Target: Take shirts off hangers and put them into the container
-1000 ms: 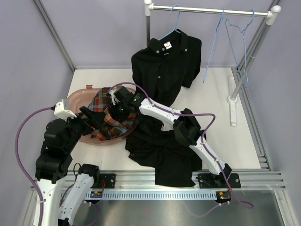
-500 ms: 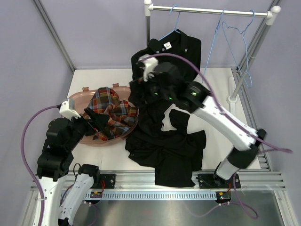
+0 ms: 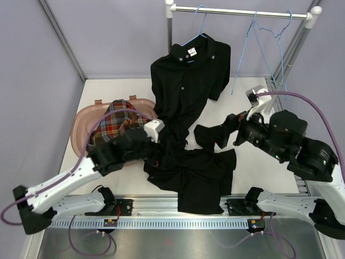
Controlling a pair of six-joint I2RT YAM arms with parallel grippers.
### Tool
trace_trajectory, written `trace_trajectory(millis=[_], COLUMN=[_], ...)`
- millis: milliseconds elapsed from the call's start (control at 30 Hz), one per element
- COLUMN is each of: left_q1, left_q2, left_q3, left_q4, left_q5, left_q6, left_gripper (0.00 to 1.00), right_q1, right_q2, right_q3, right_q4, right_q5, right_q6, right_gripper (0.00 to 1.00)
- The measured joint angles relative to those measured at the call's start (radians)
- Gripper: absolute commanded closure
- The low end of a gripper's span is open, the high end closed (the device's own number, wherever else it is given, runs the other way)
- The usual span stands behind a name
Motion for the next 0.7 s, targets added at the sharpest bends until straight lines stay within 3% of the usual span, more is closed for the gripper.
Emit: trace_trajectory(millis=[133,300,500,700], left_q1=[-0.155,-0.201,-0.217,-0.222], left_q2=[0.235,0.488,0.724,0.834], left_q3=[0.092,0.140,0.224,0.245], left_q4=[0.031,0.043,0.061,0.127], left_q5=[-0.166,-0.308,-0.374,-0.345], left_q6=[0.003,0.005,0.013,0.045], left_gripper=[0.02,0.01,0.01,0.01], right_q1=[0.000,0.000,0.000,0.000], right_q2=[-0.091,-0.211,-0.319,-0.368], right_q3=[-0.035,-0.064,-0.069,-0.097], right_q4=[-0.026,-0.074,-0.122,-0.148], right_q5=[0.012,0.019,0.041,0.053], right_q6=[0.021,0.042,0.049,0.048], right_gripper=[0.00,0.01,0.01,0.00])
